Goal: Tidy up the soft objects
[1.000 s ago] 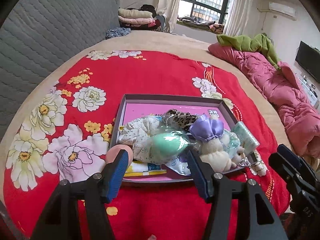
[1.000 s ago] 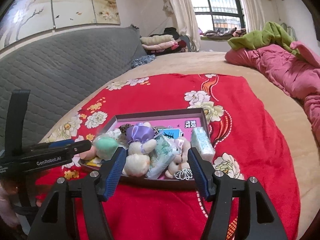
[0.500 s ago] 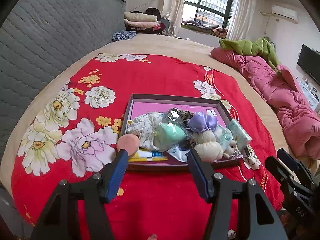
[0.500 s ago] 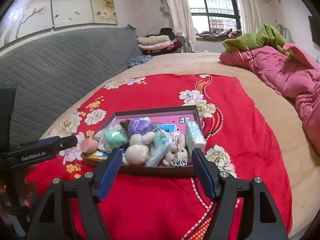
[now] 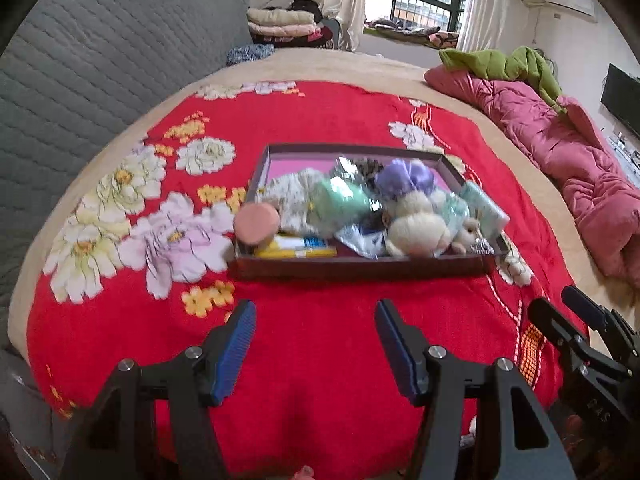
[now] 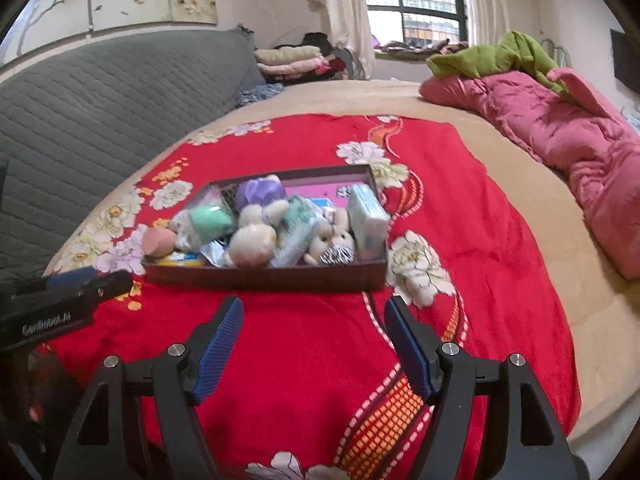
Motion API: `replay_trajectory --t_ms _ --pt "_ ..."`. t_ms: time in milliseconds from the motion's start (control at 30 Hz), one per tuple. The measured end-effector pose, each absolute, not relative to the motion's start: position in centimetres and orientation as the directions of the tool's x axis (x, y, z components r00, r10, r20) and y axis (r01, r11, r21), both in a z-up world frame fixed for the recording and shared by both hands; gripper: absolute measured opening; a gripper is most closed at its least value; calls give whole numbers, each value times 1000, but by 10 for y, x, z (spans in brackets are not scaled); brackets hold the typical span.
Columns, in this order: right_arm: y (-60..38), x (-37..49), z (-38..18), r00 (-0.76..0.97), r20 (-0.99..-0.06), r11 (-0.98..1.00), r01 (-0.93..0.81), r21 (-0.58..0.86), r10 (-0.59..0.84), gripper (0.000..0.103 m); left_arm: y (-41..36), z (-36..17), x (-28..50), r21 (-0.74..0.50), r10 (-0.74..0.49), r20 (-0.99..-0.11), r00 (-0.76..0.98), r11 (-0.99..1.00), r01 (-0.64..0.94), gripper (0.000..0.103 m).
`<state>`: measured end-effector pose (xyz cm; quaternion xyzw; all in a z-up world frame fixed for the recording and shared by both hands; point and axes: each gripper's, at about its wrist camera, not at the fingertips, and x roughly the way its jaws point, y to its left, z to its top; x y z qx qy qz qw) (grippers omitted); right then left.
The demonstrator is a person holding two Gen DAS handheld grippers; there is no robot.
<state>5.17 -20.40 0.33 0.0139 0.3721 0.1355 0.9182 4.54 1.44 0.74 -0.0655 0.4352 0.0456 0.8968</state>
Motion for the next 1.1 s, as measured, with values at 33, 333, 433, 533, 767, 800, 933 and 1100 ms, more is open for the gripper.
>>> replay_trajectory --t_ms 33,333,433,533,767,800,933,1100 --pt "-204 50 2 687 -683 965 -232 119 249 74 13 5 44 -80 24 -789 613 987 -140 62" --pt "-204 32 -5 698 -689 976 -203 74 197 75 -1 -8 31 -57 33 -806 591 989 -133 62" --pt "-204 29 -6 693 -695 977 -201 70 192 75 -1 -9 27 -63 31 -804 594 989 -137 62" --pt "-201 26 -6 697 -691 976 -209 59 191 75 -5 -10 25 -52 35 -805 592 990 -128 62" --pt "-197 25 -6 691 -692 972 -223 72 210 75 -7 -11 23 -56 28 -805 593 991 -123 62" --pt "-197 25 -6 691 -692 972 -223 73 211 75 -8 -11 22 -55 29 -803 595 991 -123 62" --pt "-196 26 -7 688 -694 971 -226 71 211 75 -8 -11 23 -57 26 -805 593 991 -121 61" --pt "-196 27 -10 678 -700 970 -229 87 223 75 -9 -11 23 -53 29 -808 588 991 -122 62"
